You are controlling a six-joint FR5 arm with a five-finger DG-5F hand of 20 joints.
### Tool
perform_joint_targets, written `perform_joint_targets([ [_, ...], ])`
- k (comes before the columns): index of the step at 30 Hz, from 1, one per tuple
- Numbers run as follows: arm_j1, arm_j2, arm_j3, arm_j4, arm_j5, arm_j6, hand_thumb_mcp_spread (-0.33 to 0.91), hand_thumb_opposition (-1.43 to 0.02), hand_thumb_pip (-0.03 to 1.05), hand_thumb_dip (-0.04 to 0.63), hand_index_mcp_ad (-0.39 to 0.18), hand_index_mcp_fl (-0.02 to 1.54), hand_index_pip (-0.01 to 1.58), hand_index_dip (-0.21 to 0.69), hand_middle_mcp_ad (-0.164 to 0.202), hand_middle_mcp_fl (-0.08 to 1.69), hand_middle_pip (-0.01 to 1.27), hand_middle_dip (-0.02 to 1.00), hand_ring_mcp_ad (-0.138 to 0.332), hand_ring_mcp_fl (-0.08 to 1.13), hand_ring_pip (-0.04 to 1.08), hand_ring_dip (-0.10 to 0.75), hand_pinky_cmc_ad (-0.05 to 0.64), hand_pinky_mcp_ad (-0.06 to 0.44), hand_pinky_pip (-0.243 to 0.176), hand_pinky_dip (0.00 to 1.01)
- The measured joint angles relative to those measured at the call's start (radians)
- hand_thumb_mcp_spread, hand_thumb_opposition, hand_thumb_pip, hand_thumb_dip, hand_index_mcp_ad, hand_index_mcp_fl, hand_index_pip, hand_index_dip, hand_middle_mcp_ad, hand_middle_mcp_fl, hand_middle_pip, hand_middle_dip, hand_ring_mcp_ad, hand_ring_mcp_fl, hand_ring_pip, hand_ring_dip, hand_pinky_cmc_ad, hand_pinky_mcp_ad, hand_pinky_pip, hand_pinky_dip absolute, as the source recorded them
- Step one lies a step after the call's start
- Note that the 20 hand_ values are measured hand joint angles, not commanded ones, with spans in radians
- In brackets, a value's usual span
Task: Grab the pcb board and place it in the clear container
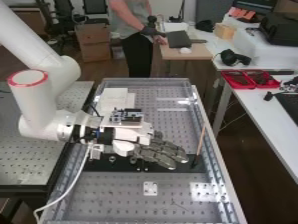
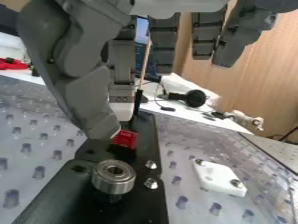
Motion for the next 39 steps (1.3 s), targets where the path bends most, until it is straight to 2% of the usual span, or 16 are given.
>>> perform_joint_targets([
  [7,-0.009,-0.013,0.023,-0.03,-0.022,-0.013,0.43,-0.86,0.72,0.251,-0.136,0.1,1.55,0.091,0.098,0.12,0.14,0.16,0.216,0.0,0.09,0.009,0.246,0.176,-0.105,0.4],
  [26,-0.023,-0.034,0.044,-0.026,-0.029,-0.009,0.43,-0.86,0.72,0.251,-0.136,0.16,1.55,0.087,0.098,0.13,0.14,0.16,0.216,0.0,0.09,0.009,0.244,0.176,-0.105,0.4],
  [29,-0.025,-0.036,0.046,-0.027,-0.032,-0.009,0.43,-0.86,0.72,0.251,-0.133,0.16,1.55,0.086,0.101,0.13,0.14,0.16,0.215,0.0,0.09,0.009,0.262,0.176,-0.105,0.4],
  [30,-0.026,-0.037,0.047,-0.028,-0.034,-0.009,0.43,-0.86,0.72,0.253,-0.133,0.16,1.55,0.086,0.087,0.13,0.14,0.16,0.215,0.0,0.09,0.009,0.262,0.176,-0.105,0.4],
  [39,-0.026,-0.039,0.05,-0.037,-0.034,-0.011,0.43,-0.86,0.72,0.251,-0.134,0.18,1.56,0.086,0.086,0.12,0.14,0.16,0.215,0.0,0.09,0.009,0.262,0.176,-0.105,0.4],
])
